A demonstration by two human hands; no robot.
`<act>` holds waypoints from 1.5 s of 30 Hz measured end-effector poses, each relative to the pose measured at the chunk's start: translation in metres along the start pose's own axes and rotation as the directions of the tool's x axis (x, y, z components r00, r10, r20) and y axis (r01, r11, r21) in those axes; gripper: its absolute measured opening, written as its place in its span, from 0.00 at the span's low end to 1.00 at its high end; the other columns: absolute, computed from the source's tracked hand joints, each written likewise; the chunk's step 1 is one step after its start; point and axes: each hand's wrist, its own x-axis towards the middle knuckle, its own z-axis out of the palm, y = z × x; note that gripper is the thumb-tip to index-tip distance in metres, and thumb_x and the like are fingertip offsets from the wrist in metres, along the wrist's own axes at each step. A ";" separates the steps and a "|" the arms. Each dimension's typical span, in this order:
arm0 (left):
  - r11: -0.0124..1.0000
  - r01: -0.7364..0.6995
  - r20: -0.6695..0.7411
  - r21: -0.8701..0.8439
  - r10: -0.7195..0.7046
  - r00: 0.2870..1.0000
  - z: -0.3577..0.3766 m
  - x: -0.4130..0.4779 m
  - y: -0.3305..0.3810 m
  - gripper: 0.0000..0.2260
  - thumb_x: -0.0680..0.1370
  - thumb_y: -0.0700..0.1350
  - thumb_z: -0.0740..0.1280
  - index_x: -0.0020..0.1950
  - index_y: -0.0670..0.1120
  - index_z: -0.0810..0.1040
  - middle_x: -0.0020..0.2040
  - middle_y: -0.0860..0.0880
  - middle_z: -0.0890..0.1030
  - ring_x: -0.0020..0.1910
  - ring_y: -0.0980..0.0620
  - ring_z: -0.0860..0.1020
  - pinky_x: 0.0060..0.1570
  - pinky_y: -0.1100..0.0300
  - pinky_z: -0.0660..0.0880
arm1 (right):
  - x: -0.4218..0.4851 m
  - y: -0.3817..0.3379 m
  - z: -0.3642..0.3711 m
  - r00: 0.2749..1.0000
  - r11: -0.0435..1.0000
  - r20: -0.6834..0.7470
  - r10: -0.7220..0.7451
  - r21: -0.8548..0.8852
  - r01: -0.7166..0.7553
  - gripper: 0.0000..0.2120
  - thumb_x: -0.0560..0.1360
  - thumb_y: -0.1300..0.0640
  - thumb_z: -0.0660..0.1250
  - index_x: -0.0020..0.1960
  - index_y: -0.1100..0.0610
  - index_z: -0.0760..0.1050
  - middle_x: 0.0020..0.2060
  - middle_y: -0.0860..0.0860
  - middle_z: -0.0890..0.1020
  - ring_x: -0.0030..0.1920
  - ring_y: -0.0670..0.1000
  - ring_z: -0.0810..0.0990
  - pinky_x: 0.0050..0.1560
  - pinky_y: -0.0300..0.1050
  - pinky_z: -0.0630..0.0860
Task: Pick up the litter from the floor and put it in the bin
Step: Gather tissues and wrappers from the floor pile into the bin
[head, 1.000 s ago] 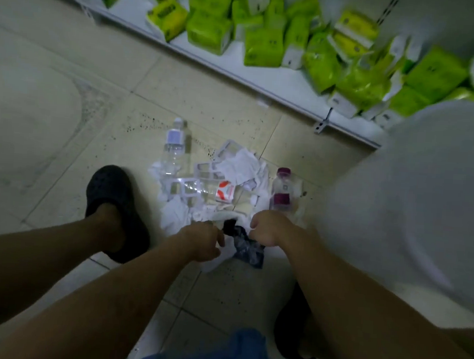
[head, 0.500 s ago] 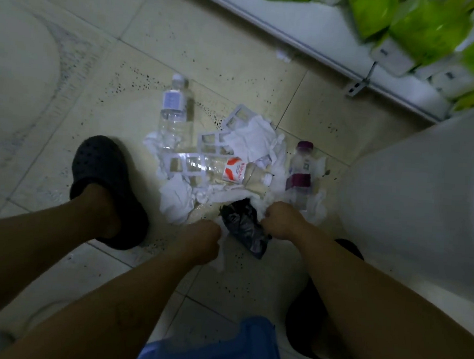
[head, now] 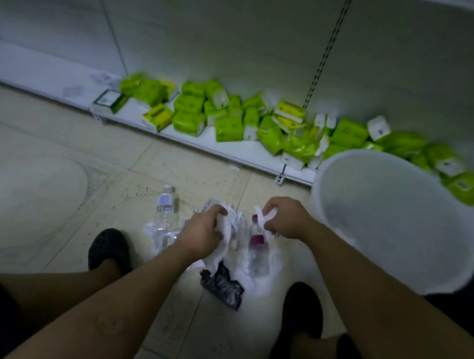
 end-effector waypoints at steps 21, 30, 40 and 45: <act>0.918 -0.025 0.020 -0.396 0.036 0.999 0.083 0.074 0.221 0.26 0.70 0.41 0.74 0.67 0.49 0.73 0.54 0.47 0.78 0.54 0.46 0.78 0.56 0.55 0.75 | -0.081 0.154 -0.098 0.846 0.897 -0.340 0.412 0.312 -0.312 0.23 0.70 0.56 0.69 0.65 0.56 0.74 0.62 0.60 0.77 0.65 0.58 0.73 0.63 0.45 0.70; 0.990 -0.135 0.063 -0.032 0.137 0.989 0.066 0.053 0.157 0.31 0.71 0.47 0.73 0.72 0.50 0.66 0.70 0.46 0.71 0.66 0.47 0.72 0.62 0.57 0.68 | -0.064 0.111 -0.071 0.945 0.966 -0.208 0.254 0.109 -0.236 0.36 0.69 0.51 0.71 0.74 0.50 0.61 0.67 0.60 0.67 0.66 0.60 0.71 0.65 0.49 0.70; 0.985 0.145 0.093 0.095 -0.154 0.984 0.002 -0.004 0.006 0.25 0.73 0.50 0.70 0.68 0.46 0.72 0.66 0.45 0.77 0.64 0.45 0.75 0.62 0.53 0.72 | -0.030 -0.010 0.038 0.979 0.983 0.177 -0.103 -0.135 0.128 0.32 0.72 0.48 0.69 0.73 0.52 0.63 0.67 0.56 0.69 0.64 0.58 0.72 0.61 0.49 0.71; 0.954 0.254 0.247 0.160 -0.288 0.925 0.009 -0.015 -0.064 0.24 0.73 0.51 0.70 0.68 0.47 0.73 0.67 0.45 0.75 0.64 0.46 0.74 0.60 0.58 0.70 | -0.009 -0.017 0.086 0.890 0.978 0.449 0.084 -0.209 0.013 0.20 0.77 0.57 0.62 0.67 0.61 0.72 0.64 0.60 0.76 0.62 0.59 0.76 0.62 0.48 0.73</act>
